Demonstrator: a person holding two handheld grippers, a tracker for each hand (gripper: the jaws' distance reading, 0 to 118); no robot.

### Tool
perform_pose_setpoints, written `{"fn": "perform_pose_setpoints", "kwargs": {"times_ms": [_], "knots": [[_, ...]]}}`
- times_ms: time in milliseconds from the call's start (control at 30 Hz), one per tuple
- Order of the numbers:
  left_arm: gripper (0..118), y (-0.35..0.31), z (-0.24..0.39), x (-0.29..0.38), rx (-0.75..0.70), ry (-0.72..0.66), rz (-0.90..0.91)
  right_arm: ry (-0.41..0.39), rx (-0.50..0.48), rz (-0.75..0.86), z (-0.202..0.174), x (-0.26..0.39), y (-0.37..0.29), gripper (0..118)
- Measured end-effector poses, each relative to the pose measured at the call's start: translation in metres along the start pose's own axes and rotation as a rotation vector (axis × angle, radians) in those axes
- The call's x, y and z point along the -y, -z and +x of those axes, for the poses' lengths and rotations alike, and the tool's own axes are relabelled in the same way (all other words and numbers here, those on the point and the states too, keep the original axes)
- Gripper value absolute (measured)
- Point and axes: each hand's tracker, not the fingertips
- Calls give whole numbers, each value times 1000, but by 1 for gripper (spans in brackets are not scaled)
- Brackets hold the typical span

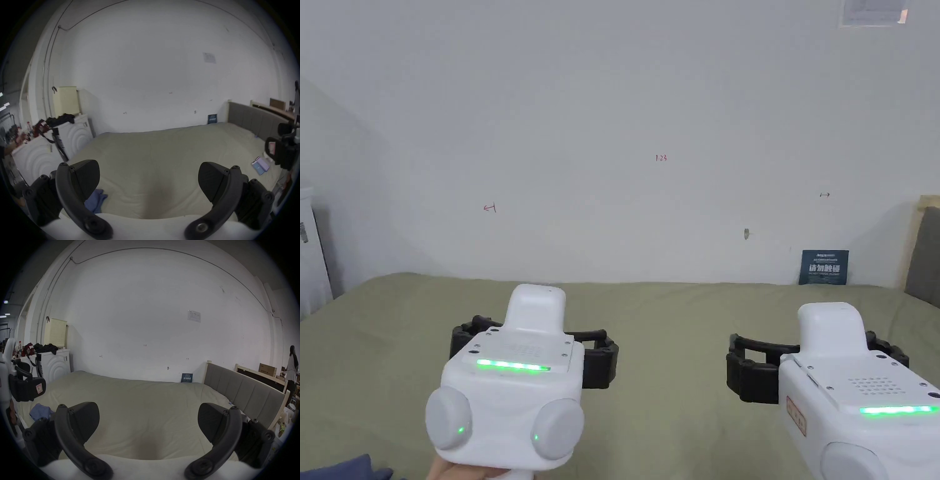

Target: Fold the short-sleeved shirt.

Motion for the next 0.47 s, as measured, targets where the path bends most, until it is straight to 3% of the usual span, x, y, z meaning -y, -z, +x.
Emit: {"fn": "perform_pose_setpoints", "kwargs": {"times_ms": [200, 267, 400, 467], "knots": [[118, -2, 3, -13, -41, 12, -22, 2, -12, -8, 2, -3, -2, 118], [118, 2, 0, -18, -49, -36, -48, 46, -26, -10, 7, -6, -3, 118], [118, 3, -13, -18, 35, -169, -9, 77, -29, -8, 11, -8, -3, 118], [118, 5, -10, -16, 71, -125, -43, 67, -26, 1, 10, -8, -2, 118]]}}
